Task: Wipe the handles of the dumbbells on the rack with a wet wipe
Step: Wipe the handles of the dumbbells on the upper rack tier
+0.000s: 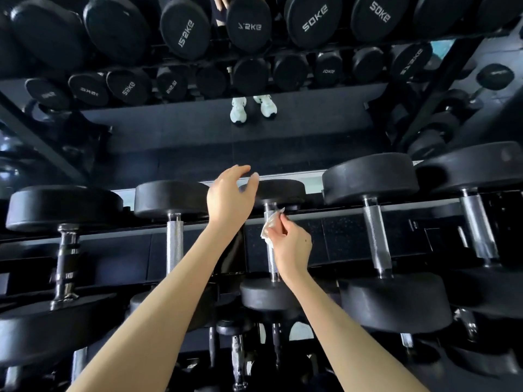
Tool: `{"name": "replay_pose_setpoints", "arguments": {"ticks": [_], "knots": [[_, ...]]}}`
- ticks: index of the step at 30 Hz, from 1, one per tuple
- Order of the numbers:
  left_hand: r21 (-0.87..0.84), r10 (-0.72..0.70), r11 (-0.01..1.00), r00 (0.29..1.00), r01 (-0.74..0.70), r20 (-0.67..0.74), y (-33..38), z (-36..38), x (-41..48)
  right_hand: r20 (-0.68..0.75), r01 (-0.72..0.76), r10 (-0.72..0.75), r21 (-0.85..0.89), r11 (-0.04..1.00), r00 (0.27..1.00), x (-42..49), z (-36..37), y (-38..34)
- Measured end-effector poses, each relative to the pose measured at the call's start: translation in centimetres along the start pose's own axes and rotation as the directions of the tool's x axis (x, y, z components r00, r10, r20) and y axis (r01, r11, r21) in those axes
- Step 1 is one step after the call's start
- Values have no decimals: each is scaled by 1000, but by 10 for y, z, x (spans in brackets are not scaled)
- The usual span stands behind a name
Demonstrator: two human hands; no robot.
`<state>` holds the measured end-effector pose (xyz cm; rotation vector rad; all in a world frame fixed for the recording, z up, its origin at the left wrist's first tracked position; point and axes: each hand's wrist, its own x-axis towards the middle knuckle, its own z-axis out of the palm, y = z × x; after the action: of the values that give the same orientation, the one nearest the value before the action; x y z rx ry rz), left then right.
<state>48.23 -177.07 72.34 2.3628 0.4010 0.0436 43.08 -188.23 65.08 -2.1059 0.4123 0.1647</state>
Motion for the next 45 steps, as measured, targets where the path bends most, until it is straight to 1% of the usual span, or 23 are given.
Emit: {"name": "replay_pose_setpoints", "arguments": {"ticks": [2,5,8,10,12,13,15,17,19,20,21,22,24,25,26,27,28,29,31,34,36,42,45], "knots": [[53,36,998,993,-42,108,1,10,8,-16,-16,15,-27,1000,1000,3,5,2],[112,64,988,937,-108,343,0,26,16,-25,-45,44,-47,998,999,4,11,2],[72,157,978,918,-196,364,-6,33,22,-11,-71,72,57,996,997,12,11,-2],[-37,195,980,910,-195,364,-10,31,25,-10,-54,55,72,996,998,22,8,-10],[-86,203,979,907,-185,369,-11,29,27,-14,-90,94,168,982,995,33,5,-18],[-94,204,979,906,-182,370,-10,28,28,16,-149,151,288,946,988,37,2,-19],[-106,211,977,909,-185,359,-9,29,27,197,-367,309,507,780,930,43,-6,-19],[-116,222,974,912,-194,344,-9,30,27,415,-565,387,532,631,823,53,-12,-9],[-135,216,974,915,-180,340,-11,32,28,556,-662,378,507,552,740,62,-15,1],[-152,210,974,917,-167,340,-13,32,28,576,-677,376,498,542,726,65,-16,3],[-169,207,973,918,-157,339,-14,32,28,579,-672,364,506,542,730,67,-15,5],[-187,205,971,919,-148,337,-15,32,29,557,-633,339,507,585,759,67,-14,7],[-208,198,969,920,-132,338,-17,32,29,405,-422,242,449,788,882,61,-9,6],[-211,194,969,920,-127,341,-17,32,29,284,-249,154,338,908,946,57,-5,5],[-209,192,970,921,-125,340,-17,33,29,169,-63,34,172,983,985,51,0,3],[-206,193,970,922,-128,337,-17,33,29,101,59,-57,-21,998,993,46,5,2],[-202,193,971,923,-130,332,-17,34,29,76,108,-96,-179,978,993,42,7,-1],[-199,194,971,925,-133,328,-16,34,29,70,125,-109,-282,951,992,40,9,-3],[-192,188,973,925,-130,329,-14,34,28,75,142,-124,-338,930,989,36,11,0],[-184,185,975,923,-128,337,-14,33,28,107,171,-151,-222,960,983,21,2,9],[-185,186,974,926,-130,330,-14,34,29,176,144,-116,-154,977,978,10,-6,17],[-183,190,974,924,-135,333,-15,36,28,451,59,52,-227,972,891,5,-24,41],[-173,192,975,927,-142,323,-13,36,27,432,3,70,-165,986,899,3,-22,46]]}}
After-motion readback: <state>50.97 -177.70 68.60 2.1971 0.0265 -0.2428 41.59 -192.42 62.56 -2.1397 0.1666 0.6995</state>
